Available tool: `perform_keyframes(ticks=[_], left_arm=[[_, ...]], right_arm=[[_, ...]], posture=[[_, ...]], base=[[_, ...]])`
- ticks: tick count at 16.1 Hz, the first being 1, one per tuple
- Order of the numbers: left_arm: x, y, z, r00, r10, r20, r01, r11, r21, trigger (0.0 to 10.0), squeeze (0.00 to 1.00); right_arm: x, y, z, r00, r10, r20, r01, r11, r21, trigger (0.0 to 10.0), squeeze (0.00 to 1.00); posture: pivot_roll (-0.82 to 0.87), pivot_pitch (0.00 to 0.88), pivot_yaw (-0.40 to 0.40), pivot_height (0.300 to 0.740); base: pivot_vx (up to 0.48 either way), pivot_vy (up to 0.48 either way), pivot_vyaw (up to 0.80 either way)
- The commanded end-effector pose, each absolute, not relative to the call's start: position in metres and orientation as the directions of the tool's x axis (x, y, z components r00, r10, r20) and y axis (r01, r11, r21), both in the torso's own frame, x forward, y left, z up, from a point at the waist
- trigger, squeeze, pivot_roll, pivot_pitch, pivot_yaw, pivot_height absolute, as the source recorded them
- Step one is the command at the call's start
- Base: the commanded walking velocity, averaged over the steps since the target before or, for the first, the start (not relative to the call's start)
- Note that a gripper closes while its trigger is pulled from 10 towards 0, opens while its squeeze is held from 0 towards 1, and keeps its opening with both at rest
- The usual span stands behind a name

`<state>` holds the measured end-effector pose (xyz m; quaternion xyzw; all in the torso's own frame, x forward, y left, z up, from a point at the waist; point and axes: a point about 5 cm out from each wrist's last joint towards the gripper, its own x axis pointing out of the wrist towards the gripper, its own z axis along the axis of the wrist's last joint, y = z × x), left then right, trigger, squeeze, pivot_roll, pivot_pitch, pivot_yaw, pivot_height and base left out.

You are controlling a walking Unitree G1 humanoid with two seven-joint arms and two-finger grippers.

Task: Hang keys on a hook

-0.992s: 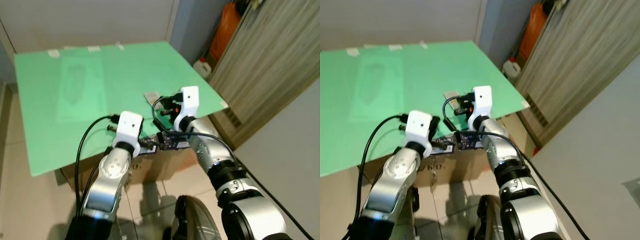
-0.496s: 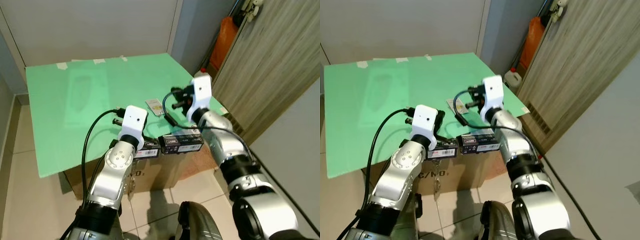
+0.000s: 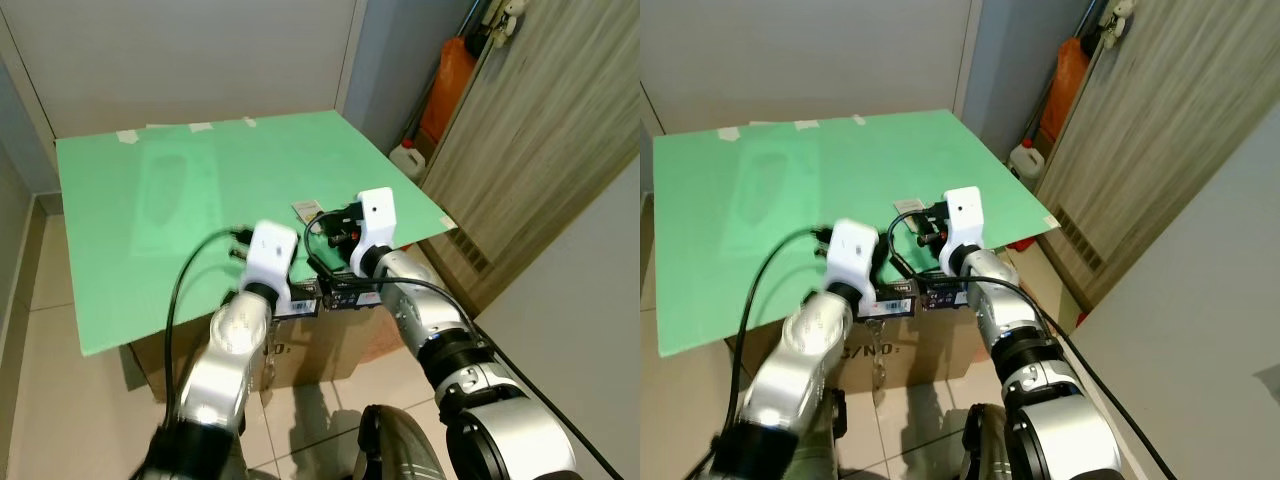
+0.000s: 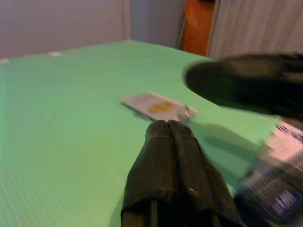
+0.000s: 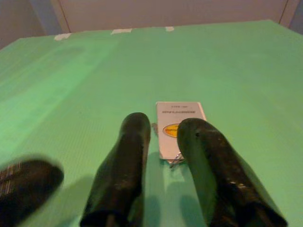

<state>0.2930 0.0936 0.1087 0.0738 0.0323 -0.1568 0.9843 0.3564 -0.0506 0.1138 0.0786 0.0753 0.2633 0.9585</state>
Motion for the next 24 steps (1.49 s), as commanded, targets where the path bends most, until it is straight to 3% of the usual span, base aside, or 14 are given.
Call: perform_keyframes(ticks=[1,8,9,10,24], left_arm=[[0.29,0.086,0.116,0.94,-0.336,-0.064,0.342,0.931,0.13,10.0,0.0],[0.266,0.08,0.116,0.933,-0.35,-0.08,0.358,0.924,0.134,10.0,0.0],[0.265,0.08,0.117,0.935,-0.345,-0.08,0.353,0.926,0.132,10.0,0.0],[0.263,0.079,0.117,0.936,-0.343,-0.082,0.352,0.927,0.129,10.0,0.0],[0.251,0.076,0.118,0.932,-0.346,-0.106,0.357,0.927,0.113,10.0,0.0]], right_arm=[[0.361,-0.052,0.12,0.857,0.508,-0.087,-0.491,0.856,0.161,10.0,1.0],[0.365,-0.049,0.119,0.864,0.491,-0.11,-0.478,0.87,0.123,10.0,1.0],[0.365,-0.05,0.117,0.867,0.482,-0.13,-0.469,0.875,0.119,10.0,0.82],[0.365,-0.05,0.115,0.872,0.468,-0.142,-0.453,0.883,0.127,10.0,0.0],[0.362,-0.036,0.105,0.864,0.464,-0.198,-0.429,0.882,0.196,10.0,0.0]], posture=[[0.14,0.043,-0.141,0.602],[0.19,0.065,-0.176,0.602],[0.19,0.067,-0.18,0.602],[0.2,0.068,-0.185,0.602],[0.23,0.101,-0.208,0.602]], base=[[0.0,0.0,0.0],[0.0,0.0,0.0],[0.0,0.0,0.0],[0.0,0.0,0.0],[0.0,0.0,0.0]])
